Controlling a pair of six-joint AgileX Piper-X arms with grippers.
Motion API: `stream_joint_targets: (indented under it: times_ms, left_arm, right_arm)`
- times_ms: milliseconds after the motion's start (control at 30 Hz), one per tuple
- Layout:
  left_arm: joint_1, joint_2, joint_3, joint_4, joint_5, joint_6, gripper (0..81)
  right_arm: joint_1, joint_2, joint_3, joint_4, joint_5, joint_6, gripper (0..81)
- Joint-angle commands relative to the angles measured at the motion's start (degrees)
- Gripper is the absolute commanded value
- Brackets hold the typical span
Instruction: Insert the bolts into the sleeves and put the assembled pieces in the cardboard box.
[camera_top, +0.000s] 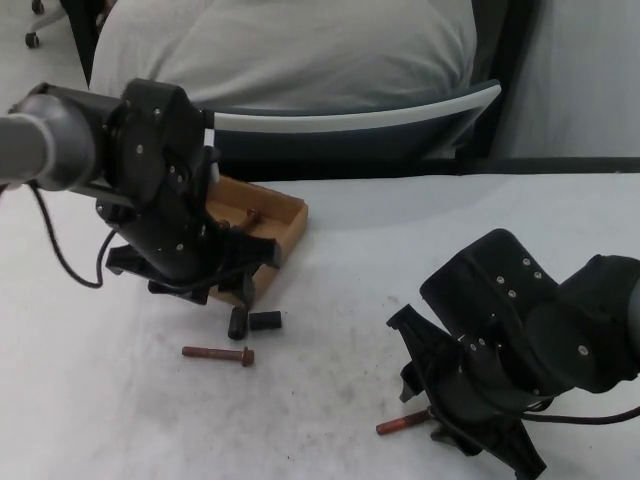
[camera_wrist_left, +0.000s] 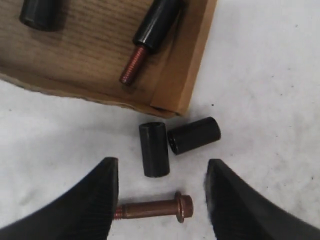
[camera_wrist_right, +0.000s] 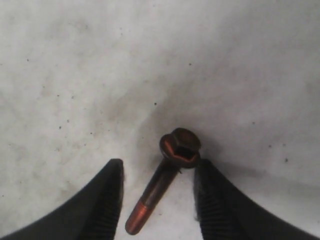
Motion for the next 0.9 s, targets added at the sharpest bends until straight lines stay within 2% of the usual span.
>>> stream_joint_targets:
  times_ms: [0, 367, 667, 867]
  left_arm:
    - [-0.19, 2.57, -2.75, 2.3, 0.5, 0.41, 50.4]
    - [-0.19, 6.76, -5.33, 2.1, 0.6, 0.18, 49.7]
    - [-0.33, 9.55, -5.45, 1.86, 1.78, -0.88, 49.6]
    - [-1.8, 10.13, -5.45, 1.9, -0.94, -0.93, 44.2]
  right_arm:
    - [-0.24, 0.22, -0.09, -0.39, 0.52, -0.41, 43.2]
    - [-0.24, 3.05, -0.09, -0.31, -1.83, 1.29, 41.9]
    - [-0.24, 3.31, -0.09, -0.14, -0.09, 2.68, 38.3]
    - [-0.24, 3.44, -0.09, 1.31, -0.04, 2.68, 37.9]
